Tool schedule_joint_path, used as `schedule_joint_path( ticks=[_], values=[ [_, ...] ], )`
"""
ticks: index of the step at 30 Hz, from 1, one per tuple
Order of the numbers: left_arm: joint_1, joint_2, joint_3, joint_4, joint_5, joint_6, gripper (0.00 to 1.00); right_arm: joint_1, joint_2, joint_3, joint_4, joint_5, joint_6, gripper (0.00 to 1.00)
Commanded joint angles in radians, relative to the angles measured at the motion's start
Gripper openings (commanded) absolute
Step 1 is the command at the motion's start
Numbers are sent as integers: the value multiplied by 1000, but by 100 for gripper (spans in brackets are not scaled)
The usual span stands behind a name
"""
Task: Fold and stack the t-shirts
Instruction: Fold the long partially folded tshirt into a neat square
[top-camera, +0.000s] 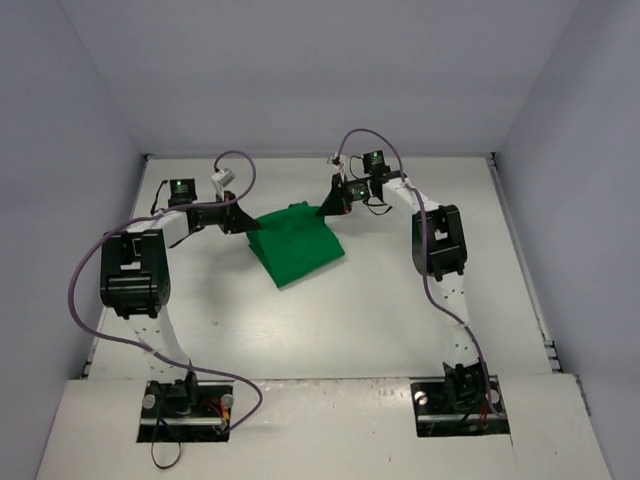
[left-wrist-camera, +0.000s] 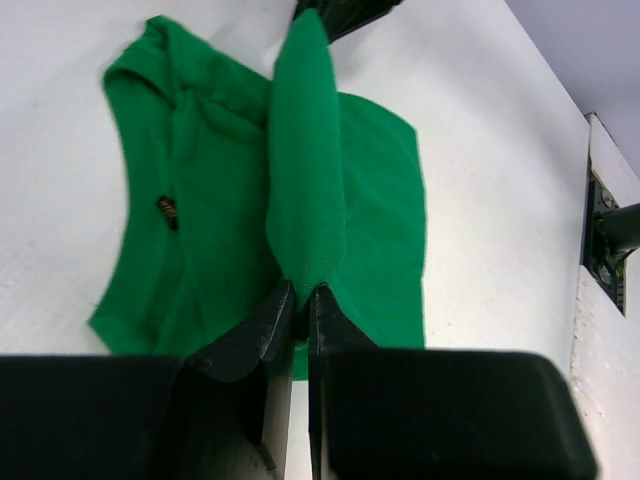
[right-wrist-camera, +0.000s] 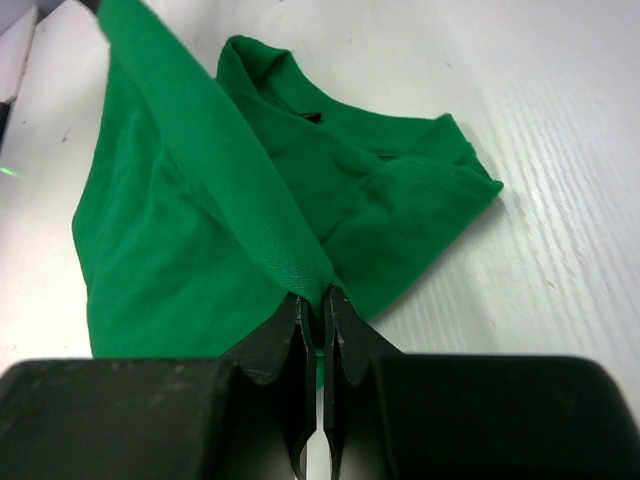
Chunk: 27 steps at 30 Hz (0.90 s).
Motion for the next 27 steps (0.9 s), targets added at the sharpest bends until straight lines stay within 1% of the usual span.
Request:
schedule_joint_path(
  ticks=[1, 6, 8, 9, 12, 13, 14, 15, 16, 18, 19, 20, 21, 22, 23, 25, 26, 27],
  values=[
    [4, -188, -52, 69, 53, 18, 0, 26, -50, 80, 24, -64, 24, 0],
    [37, -219, -133, 86, 24, -11, 0, 46, -29, 109, 28, -38, 39, 0],
    [71, -192, -140, 91, 18, -18, 0, 56, -19, 135, 30, -27, 57, 4],
    [80, -172, -141, 102, 10, -49, 0, 59, -12, 146, 30, -22, 66, 11],
    [121, -135, -142, 122, -14, -91, 0, 71, 5, 164, 32, 14, 80, 56],
    [131, -123, -142, 127, -27, -101, 0, 73, 11, 170, 33, 36, 87, 69],
    [141, -113, -146, 141, -42, -120, 0, 75, 15, 177, 34, 47, 93, 75],
    [150, -102, -150, 158, -52, -135, 0, 74, 18, 188, 35, 55, 108, 89],
    [157, -98, -151, 166, -62, -149, 0, 73, 20, 193, 36, 62, 116, 97],
    [172, -83, -142, 177, -83, -175, 3, 71, 16, 207, 37, 67, 136, 100],
    [174, -80, -131, 177, -86, -184, 8, 68, 3, 204, 37, 67, 144, 100],
    [175, -80, -117, 177, -90, -200, 24, 64, -23, 192, 37, 69, 149, 100],
    [175, -84, -110, 177, -98, -215, 42, 62, -50, 176, 36, 74, 148, 100],
    [175, -91, -106, 177, -121, -226, 51, 56, -66, 163, 34, 77, 146, 100],
    [175, -98, -106, 179, -122, -237, 51, 56, -67, 149, 34, 79, 147, 100],
    [178, -138, -95, 180, -157, -262, 72, 39, -164, 85, 33, 79, 153, 100],
    [181, -168, -92, 182, -176, -270, 81, 31, -212, 37, 32, 80, 152, 100],
    [183, -208, -89, 182, -203, -271, 85, 23, -256, -10, 31, 83, 150, 100]
  ],
)
